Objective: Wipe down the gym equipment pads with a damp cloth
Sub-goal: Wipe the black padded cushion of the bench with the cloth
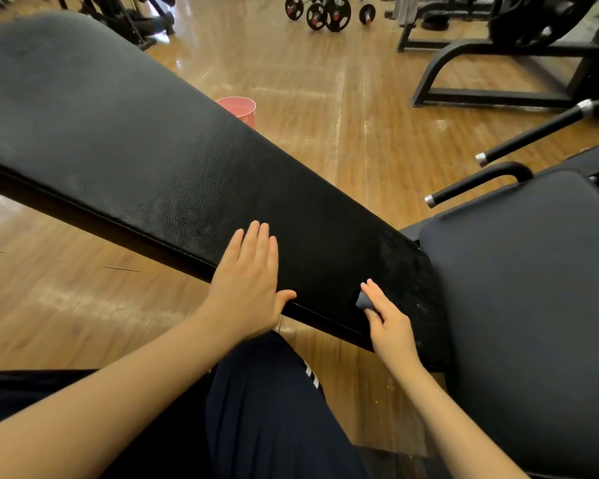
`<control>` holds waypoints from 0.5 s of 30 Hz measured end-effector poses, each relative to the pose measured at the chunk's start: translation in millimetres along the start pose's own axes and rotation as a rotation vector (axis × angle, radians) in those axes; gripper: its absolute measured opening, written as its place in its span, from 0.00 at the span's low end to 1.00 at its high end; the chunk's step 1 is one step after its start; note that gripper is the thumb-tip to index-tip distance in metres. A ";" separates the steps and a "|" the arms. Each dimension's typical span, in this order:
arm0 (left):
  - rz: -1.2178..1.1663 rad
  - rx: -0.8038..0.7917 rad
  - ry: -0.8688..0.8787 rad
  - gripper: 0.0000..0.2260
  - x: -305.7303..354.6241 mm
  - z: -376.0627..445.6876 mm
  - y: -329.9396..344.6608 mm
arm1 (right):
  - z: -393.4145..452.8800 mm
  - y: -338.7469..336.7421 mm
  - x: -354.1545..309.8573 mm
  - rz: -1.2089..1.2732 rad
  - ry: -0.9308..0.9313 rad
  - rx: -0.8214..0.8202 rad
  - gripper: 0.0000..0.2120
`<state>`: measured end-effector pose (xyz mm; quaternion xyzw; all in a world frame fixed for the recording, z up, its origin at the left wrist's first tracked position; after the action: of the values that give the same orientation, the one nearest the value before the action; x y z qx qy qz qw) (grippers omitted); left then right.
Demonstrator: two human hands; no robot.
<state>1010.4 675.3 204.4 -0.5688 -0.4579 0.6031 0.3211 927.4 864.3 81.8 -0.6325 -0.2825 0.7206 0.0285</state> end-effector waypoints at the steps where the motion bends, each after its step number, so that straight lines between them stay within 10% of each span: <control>1: -0.005 -0.002 0.032 0.38 3.9 3.7 0.7 | 9.7 -1.1 0.8 -0.010 0.012 -0.003 0.21; 15: -0.033 0.033 0.123 0.37 22.5 35.0 2.2 | 154.4 -27.8 17.4 -0.125 0.152 0.036 0.18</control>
<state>973.1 688.3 191.3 -0.5918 -0.4366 0.5690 0.3680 771.9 837.3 84.7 -0.6660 -0.3054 0.6723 0.1060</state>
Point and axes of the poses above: each hand's wrist, its own z-axis towards the middle knuckle, its own y-axis out of the palm, x = y × z, the point moved 7 cm from there along z, towards the middle knuckle, and after that the axes turned 2 degrees about z, right-handed, at the moved point
